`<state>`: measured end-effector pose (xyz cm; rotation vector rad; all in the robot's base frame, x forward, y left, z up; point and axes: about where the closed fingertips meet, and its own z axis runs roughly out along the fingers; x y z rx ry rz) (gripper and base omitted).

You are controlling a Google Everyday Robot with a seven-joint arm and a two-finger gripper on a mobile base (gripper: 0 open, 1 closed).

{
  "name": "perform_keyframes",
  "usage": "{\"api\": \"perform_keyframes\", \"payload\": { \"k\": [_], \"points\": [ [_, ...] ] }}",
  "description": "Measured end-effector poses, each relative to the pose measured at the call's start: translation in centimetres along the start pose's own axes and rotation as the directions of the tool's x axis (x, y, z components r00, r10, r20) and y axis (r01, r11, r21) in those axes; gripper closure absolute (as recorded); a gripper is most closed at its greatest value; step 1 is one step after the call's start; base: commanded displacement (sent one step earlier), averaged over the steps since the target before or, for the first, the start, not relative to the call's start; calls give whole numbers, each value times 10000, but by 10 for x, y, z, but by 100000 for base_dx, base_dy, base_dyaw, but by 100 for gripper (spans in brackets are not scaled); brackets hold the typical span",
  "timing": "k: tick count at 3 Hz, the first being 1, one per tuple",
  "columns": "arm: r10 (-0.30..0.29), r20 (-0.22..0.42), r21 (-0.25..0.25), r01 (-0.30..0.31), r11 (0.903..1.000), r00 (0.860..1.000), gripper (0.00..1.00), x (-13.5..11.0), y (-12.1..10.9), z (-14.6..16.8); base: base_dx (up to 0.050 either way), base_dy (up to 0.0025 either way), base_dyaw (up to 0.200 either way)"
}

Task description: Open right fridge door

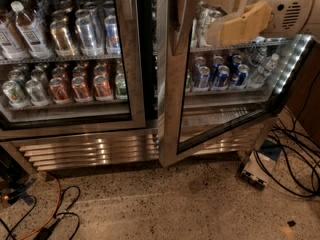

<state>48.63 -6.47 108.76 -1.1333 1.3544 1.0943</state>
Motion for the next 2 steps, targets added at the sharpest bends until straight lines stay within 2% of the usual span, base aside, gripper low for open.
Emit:
{"api": "perform_keyframes", "payload": {
  "k": [1, 2],
  "points": [
    [428, -666, 451, -398, 9982, 9969, 0, -7, 25, -14, 0, 0, 0],
    [850, -1723, 1084, -669, 9919, 9814, 0, -44, 78, -40, 0, 0, 0]
  ]
}}
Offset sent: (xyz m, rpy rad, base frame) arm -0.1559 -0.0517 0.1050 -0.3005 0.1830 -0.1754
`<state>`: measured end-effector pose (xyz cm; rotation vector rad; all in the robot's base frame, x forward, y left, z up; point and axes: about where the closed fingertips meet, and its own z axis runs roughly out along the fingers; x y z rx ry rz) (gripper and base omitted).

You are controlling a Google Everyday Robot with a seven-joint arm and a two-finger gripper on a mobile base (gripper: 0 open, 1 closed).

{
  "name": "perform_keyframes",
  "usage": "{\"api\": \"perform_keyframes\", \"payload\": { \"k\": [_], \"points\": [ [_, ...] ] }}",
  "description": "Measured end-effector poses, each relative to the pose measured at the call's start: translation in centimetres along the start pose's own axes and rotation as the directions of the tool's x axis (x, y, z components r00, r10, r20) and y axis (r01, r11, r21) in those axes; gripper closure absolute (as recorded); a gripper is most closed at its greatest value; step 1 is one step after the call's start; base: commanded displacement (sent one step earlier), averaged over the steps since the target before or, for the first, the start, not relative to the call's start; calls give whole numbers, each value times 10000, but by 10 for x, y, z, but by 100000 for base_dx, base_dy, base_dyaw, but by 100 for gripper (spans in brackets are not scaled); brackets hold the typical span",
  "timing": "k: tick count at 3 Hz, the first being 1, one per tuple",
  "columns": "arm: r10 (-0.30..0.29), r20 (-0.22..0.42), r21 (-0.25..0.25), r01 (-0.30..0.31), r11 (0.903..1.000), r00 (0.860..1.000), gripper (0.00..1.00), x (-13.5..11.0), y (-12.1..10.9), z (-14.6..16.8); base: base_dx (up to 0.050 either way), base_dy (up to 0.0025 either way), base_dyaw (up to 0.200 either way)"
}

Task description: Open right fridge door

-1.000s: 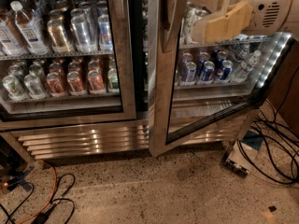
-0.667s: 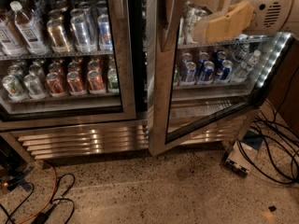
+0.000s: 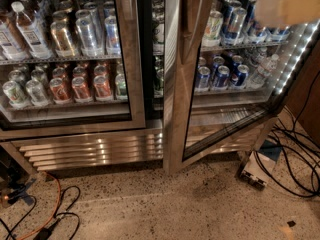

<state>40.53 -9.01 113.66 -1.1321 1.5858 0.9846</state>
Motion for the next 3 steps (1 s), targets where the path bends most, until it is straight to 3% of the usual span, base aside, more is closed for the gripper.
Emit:
{"api": "perform_keyframes", "payload": {
  "k": [1, 2, 3],
  "points": [
    [54, -1599, 621, 46, 9981, 9871, 0, -30, 51, -37, 0, 0, 0],
    [296, -2887, 1705, 209, 9851, 9570, 0, -60, 85, -74, 0, 0, 0],
    [633, -2943, 3108, 329, 9499, 9536, 0, -101, 94, -98, 0, 0, 0]
  ]
}}
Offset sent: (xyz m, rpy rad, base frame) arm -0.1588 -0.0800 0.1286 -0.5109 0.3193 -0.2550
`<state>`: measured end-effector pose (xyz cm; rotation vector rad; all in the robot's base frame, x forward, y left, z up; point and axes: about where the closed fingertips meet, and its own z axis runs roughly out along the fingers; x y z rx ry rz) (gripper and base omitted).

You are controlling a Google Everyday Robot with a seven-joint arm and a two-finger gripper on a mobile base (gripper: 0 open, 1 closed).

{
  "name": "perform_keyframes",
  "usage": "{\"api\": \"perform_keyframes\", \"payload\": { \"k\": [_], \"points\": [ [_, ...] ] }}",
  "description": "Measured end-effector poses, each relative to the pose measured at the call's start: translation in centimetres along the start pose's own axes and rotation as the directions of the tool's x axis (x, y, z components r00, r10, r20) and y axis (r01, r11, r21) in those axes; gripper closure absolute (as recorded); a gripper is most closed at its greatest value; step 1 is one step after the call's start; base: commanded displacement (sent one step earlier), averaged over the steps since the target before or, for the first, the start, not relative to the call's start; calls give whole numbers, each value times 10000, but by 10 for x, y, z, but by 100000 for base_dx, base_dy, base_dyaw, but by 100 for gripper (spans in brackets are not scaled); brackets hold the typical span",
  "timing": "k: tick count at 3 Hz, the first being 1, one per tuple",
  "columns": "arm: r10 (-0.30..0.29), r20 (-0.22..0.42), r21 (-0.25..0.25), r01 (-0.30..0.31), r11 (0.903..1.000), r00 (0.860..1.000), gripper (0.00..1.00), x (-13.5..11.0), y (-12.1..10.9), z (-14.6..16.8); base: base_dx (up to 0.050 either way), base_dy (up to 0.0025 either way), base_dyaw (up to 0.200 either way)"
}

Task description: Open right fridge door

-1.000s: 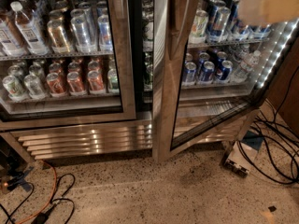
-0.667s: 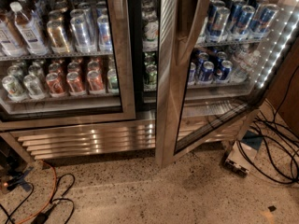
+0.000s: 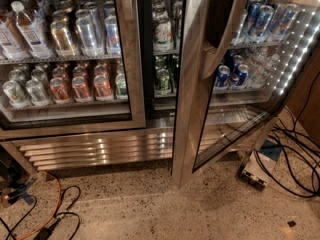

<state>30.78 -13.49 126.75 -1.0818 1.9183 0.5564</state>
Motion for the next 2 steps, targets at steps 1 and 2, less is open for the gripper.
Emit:
{"api": "perform_keyframes", "payload": {
  "k": [1, 2],
  "points": [
    [159, 663, 374, -185, 9991, 9977, 0, -26, 7, -15, 0, 0, 0],
    [157, 667, 374, -182, 9991, 9977, 0, -26, 7, -15, 0, 0, 0]
  ]
}}
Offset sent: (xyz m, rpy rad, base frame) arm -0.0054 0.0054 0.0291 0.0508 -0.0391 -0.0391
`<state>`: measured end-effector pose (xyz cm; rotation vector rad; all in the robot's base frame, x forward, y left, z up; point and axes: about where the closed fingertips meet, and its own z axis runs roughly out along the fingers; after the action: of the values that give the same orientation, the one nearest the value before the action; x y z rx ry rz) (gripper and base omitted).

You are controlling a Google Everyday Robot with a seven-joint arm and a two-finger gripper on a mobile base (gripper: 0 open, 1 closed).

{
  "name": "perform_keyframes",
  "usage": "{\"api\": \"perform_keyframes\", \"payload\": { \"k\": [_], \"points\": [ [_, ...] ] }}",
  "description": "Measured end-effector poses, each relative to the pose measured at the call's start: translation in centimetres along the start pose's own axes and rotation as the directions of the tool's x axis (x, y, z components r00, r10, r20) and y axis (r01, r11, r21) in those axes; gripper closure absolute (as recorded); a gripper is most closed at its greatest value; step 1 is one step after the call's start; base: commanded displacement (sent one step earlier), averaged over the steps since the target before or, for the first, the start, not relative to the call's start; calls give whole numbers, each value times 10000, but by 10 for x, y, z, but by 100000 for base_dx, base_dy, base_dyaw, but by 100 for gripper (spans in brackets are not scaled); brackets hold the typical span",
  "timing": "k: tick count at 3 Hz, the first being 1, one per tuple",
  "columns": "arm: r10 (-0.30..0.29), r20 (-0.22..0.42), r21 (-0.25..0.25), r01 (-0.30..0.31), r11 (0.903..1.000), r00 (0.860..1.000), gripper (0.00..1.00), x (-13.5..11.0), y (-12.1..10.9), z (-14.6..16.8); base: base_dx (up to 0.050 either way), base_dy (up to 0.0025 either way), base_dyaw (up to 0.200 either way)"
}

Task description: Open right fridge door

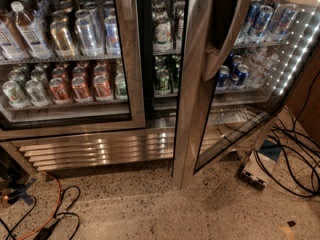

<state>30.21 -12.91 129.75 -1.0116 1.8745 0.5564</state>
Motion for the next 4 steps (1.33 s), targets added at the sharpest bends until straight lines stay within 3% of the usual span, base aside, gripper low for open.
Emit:
{"api": "perform_keyframes", "payload": {
  "k": [2, 4],
  "points": [
    [-714, 704, -145, 726, 9973, 9950, 0, -39, 11, 8, 0, 0, 0],
    [-1156, 837, -801, 1223, 9893, 9898, 0, -59, 8, 46, 0, 0, 0]
  ]
}}
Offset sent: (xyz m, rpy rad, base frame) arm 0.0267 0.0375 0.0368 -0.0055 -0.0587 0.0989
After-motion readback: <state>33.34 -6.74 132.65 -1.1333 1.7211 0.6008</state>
